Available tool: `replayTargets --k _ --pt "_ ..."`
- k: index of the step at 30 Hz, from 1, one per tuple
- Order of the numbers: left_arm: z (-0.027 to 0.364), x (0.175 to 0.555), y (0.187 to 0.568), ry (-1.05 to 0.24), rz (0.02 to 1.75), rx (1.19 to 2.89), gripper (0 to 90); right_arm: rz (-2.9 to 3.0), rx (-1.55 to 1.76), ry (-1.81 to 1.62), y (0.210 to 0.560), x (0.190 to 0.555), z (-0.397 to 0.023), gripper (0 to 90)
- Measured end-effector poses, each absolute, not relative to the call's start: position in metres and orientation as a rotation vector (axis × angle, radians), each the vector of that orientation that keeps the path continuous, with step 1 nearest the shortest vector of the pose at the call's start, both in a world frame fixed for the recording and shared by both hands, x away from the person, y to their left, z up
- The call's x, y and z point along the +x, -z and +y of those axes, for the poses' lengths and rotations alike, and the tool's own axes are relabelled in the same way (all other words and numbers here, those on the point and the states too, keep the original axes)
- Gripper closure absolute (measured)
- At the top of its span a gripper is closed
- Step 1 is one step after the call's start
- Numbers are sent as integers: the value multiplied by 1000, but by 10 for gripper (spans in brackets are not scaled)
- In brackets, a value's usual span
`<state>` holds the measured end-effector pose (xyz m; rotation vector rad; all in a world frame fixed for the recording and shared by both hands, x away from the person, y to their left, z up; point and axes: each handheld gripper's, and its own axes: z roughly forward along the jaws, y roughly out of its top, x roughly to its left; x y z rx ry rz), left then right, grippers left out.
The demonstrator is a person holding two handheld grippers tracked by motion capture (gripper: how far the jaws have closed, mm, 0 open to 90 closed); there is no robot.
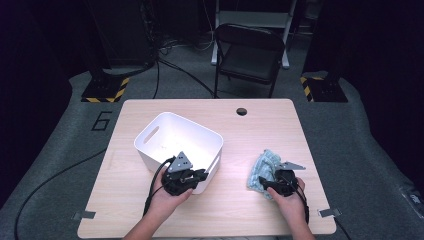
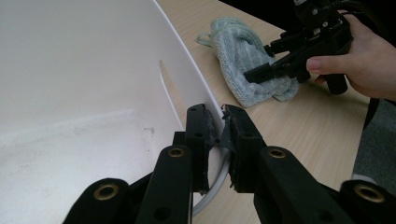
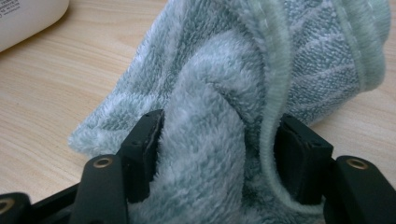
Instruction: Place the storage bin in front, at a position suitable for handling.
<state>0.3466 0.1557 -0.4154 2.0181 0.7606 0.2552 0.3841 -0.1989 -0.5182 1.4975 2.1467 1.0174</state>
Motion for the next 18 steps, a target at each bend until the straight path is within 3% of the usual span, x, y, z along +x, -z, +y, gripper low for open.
replayTargets --k 7,18 --pt "151 344 416 -252 744 2016 799 2140 1497 -1018 518 384 -198 410" --pt "146 341 417 -240 735 2010 798 2180 1479 -1058 516 382 -199 569"
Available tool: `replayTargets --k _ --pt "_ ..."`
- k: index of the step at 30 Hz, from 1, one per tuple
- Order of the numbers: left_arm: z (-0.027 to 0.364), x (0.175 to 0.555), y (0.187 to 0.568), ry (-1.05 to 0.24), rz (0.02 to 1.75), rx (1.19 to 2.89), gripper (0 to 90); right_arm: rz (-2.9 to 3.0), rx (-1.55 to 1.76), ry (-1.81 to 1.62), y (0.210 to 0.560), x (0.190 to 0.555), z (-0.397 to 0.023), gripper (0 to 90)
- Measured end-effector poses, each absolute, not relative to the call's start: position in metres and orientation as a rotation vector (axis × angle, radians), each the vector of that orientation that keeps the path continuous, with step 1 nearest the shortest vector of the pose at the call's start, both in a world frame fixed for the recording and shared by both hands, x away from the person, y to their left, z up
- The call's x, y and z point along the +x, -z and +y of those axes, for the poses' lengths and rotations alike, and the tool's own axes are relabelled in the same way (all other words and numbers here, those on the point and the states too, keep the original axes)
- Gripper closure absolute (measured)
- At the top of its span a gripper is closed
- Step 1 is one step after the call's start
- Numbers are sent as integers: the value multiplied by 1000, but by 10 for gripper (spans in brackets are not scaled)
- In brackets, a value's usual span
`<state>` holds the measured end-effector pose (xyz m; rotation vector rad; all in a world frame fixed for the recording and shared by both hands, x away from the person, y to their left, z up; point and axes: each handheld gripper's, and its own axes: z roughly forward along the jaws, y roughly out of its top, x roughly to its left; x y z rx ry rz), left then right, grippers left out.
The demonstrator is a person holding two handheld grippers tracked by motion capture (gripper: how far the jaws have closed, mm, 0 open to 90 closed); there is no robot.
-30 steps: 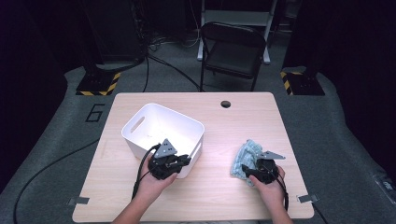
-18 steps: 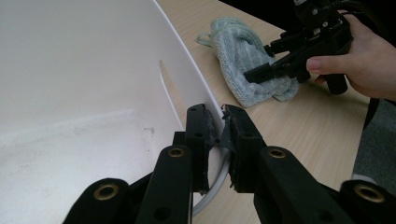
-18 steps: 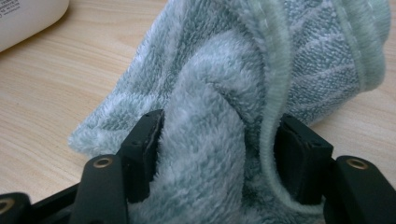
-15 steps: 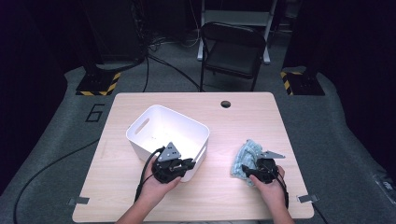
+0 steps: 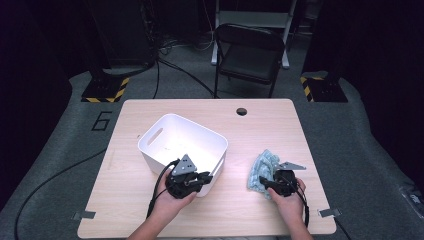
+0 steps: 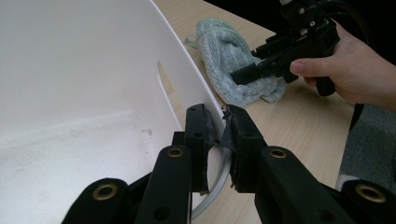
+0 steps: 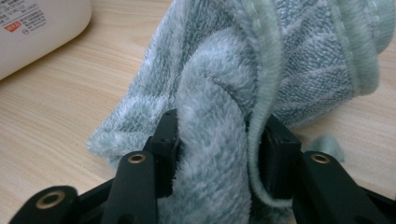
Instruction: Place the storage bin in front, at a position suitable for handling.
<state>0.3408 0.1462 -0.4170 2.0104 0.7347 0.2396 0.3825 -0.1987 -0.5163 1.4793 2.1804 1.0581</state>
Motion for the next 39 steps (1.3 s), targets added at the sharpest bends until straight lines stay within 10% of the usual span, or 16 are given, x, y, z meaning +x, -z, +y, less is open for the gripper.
replayTargets --k 39 --pt "140 334 418 -223 690 2016 802 2147 1324 -1544 437 374 -166 661"
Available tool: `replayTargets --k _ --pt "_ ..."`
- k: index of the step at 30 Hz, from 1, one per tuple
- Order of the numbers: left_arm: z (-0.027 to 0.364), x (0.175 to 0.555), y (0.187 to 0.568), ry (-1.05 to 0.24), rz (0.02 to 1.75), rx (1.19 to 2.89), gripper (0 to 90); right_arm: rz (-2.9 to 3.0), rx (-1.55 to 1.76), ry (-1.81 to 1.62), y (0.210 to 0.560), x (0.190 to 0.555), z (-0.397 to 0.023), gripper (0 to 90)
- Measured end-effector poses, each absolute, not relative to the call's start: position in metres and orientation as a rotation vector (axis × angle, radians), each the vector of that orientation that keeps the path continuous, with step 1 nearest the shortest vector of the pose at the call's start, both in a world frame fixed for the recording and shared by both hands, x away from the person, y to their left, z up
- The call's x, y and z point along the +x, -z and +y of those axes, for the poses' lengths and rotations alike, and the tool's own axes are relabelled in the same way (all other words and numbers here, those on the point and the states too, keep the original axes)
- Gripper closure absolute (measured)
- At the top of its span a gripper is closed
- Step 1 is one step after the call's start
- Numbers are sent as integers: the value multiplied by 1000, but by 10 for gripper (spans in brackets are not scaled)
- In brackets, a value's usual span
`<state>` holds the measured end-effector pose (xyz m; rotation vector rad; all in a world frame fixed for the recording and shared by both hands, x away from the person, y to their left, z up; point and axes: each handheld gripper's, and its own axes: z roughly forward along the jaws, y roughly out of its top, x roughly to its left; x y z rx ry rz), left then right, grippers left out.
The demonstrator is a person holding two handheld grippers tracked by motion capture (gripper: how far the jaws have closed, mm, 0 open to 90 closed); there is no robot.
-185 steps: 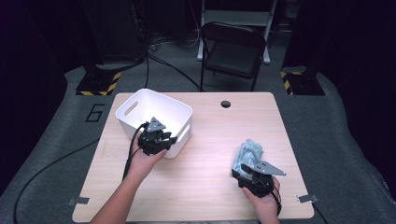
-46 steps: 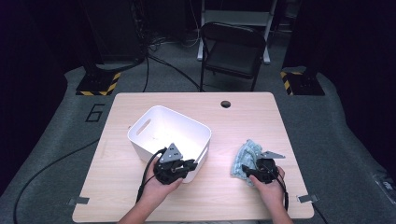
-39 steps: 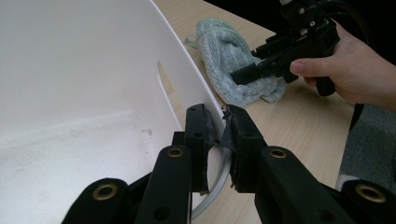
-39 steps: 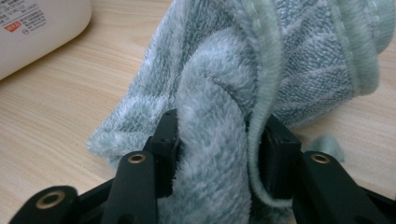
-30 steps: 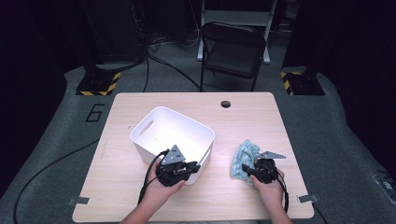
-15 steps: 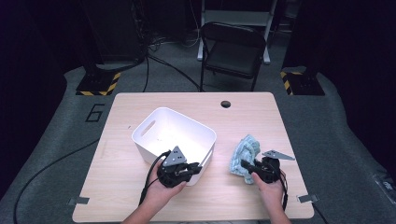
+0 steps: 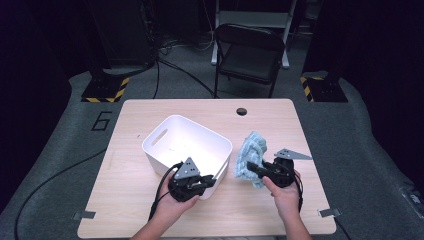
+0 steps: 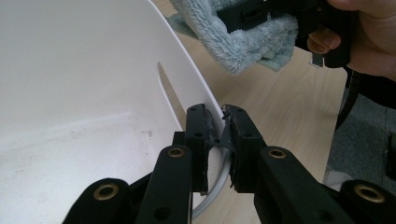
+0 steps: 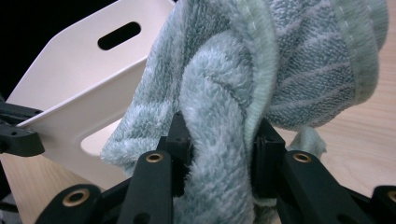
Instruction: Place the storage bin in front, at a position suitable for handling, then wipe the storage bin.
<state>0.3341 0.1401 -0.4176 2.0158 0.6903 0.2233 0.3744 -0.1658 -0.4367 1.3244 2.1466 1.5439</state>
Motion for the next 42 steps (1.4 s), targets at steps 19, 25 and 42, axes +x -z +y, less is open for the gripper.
replayTargets --k 19,25,42 --pt "140 327 418 -164 677 2008 807 2275 1302 -1468 442 383 -134 643" --pt "139 326 417 -159 669 2017 807 2270 1334 -1473 445 384 -135 633" --pt "137 325 417 -127 676 2020 808 2319 1390 -1380 467 393 -133 632"
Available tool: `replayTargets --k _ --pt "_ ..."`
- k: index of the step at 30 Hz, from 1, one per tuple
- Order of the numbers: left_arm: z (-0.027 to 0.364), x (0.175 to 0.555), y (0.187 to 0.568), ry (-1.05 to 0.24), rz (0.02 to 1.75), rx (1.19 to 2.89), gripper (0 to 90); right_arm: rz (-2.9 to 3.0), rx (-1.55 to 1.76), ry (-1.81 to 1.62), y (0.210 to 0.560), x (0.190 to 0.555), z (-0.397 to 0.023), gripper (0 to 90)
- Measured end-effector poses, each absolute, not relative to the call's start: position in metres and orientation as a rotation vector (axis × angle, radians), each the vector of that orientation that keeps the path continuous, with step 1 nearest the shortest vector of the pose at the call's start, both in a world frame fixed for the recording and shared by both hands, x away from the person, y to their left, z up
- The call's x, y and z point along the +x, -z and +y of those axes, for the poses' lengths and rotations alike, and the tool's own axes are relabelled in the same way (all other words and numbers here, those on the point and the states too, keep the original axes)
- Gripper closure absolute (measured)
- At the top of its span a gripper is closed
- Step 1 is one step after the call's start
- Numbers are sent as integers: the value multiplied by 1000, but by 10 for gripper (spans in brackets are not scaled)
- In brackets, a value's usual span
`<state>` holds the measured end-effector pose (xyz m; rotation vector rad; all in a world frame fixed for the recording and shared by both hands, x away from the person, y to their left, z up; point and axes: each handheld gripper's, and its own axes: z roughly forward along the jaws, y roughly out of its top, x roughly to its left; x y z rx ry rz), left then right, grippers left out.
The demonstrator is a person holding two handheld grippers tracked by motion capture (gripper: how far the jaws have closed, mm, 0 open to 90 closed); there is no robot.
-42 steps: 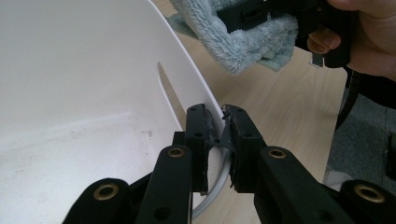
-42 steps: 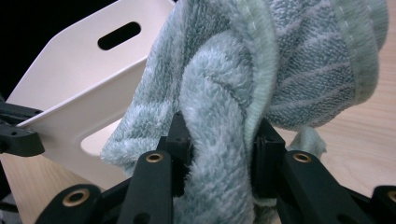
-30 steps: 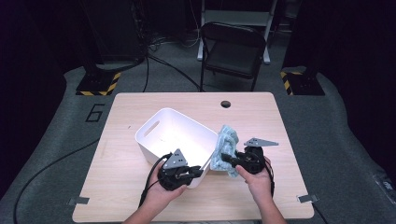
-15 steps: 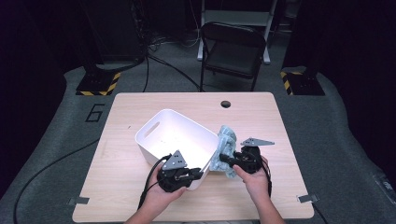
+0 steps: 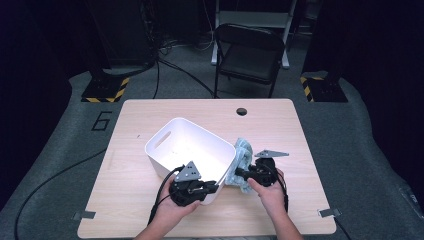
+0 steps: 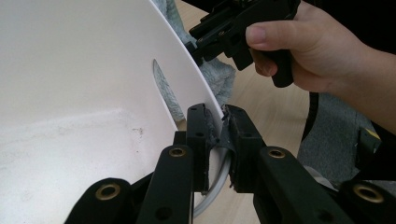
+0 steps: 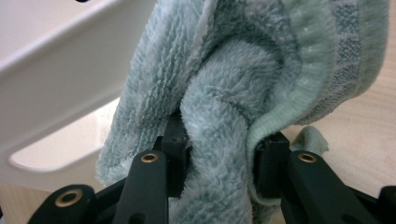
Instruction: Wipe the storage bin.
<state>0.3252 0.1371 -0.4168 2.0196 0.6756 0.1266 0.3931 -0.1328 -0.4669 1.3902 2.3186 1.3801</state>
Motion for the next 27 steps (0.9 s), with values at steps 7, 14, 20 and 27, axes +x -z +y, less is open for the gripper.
replayTargets --k 7,14,20,27 --pt "135 322 417 -129 679 2022 808 2352 1407 -1334 478 394 -131 633" --pt "135 321 417 -137 685 2014 807 2426 1423 -1213 499 396 -123 634" --pt "136 322 418 -119 679 2012 804 2443 1425 -1181 510 399 -120 632" --pt "136 322 418 -122 680 2007 803 2420 1455 -1209 509 399 -122 632"
